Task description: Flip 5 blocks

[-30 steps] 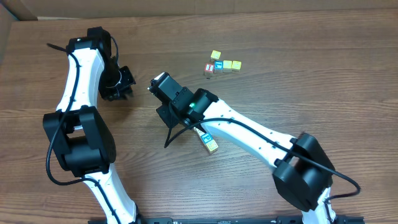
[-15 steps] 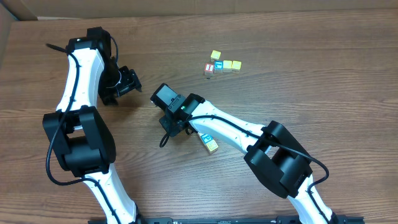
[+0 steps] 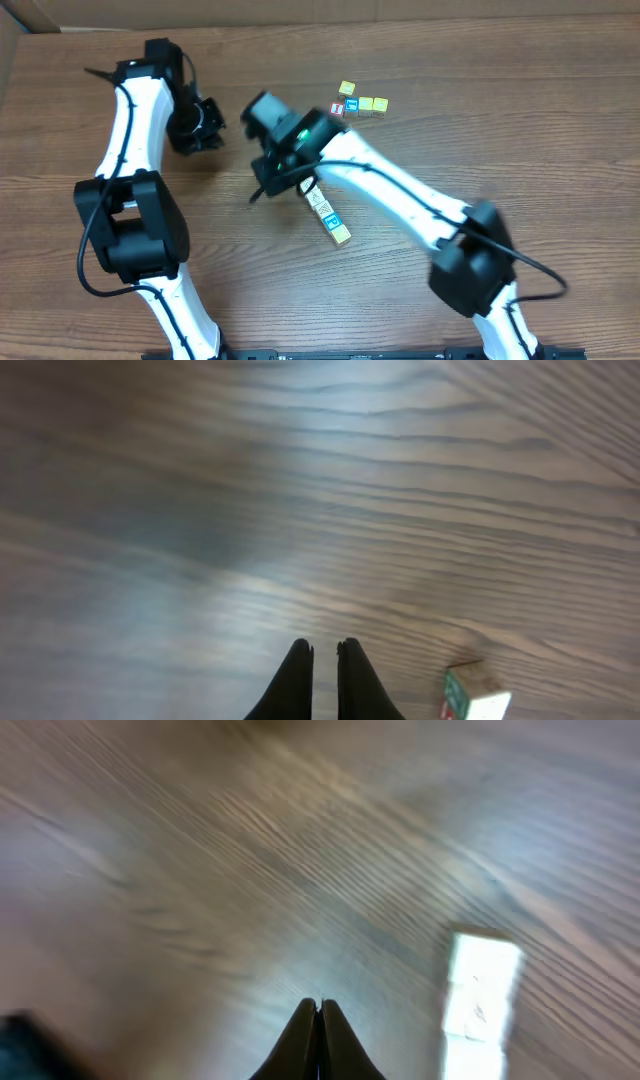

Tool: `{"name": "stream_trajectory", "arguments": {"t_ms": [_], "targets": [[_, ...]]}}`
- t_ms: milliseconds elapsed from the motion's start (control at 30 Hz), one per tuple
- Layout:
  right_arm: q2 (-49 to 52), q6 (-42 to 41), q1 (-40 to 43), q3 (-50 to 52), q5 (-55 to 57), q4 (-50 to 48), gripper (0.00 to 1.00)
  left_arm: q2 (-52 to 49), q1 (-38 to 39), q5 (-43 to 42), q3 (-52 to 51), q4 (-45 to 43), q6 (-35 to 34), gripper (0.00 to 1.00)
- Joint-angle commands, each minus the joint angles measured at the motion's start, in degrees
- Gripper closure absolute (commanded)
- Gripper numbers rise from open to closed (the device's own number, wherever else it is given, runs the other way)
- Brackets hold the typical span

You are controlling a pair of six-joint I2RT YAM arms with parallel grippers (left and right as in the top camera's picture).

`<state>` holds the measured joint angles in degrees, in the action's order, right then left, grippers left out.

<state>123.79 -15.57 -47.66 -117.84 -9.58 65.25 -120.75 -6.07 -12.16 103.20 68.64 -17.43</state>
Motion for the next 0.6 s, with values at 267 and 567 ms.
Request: {"name": "stream_trajectory", "arguments": {"t_ms": [267, 567], "targets": [[-11.6, -22.6, 10.4, -1.0, 2.1, 24.7, 0.96, 1.9, 15.4, -1.0, -0.3, -5.5, 17.8, 0.96], [-21.7, -40.7, 2.1, 20.4, 9.6, 18.3, 0.96, 1.9, 19.5, 4.8, -0.3, -7.6, 23.5, 0.96]]}}
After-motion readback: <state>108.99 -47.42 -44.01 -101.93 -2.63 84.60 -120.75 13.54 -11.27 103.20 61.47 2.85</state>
